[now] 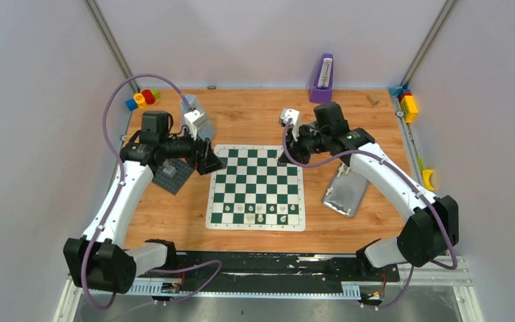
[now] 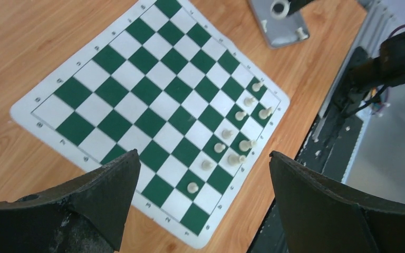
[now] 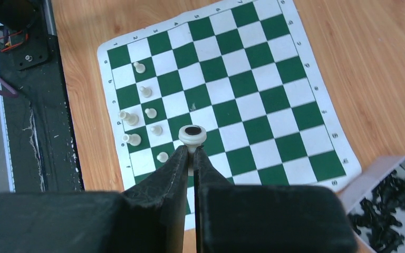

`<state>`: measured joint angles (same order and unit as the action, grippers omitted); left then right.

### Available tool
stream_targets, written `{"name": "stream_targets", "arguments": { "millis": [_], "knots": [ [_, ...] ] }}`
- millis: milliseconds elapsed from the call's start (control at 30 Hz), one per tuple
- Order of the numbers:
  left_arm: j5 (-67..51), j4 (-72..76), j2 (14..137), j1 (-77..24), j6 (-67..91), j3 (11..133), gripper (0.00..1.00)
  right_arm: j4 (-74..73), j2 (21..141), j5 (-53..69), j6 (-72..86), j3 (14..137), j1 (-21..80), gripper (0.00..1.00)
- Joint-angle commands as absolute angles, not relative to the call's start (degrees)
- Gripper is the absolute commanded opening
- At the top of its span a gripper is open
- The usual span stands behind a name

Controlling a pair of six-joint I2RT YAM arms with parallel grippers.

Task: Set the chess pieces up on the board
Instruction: Place the chess piece on the chessboard.

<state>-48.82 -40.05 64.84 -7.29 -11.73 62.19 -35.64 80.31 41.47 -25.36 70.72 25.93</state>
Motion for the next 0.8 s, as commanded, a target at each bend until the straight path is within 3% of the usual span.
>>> {"name": "stream_targets", "arguments": {
  "millis": [0,367,767],
  "knots": [
    [-57.6,-30.3,68.6,-7.1,-0.2,64.9,1.0,-28.8,83.5,41.4,-24.0,74.5,30.4,0.0],
    [-58.1,-21.1,78.5,-12.5,17.1,67.2,0.95,-26.6,87.7,36.7,-21.2,79.3,36.8,0.0],
    [-61.5,-19.4,86.5,-16.0,25.3,69.9,0.87,-25.4,89.0,29.9,-21.0,80.3,39.3,0.0]
  ]
}}
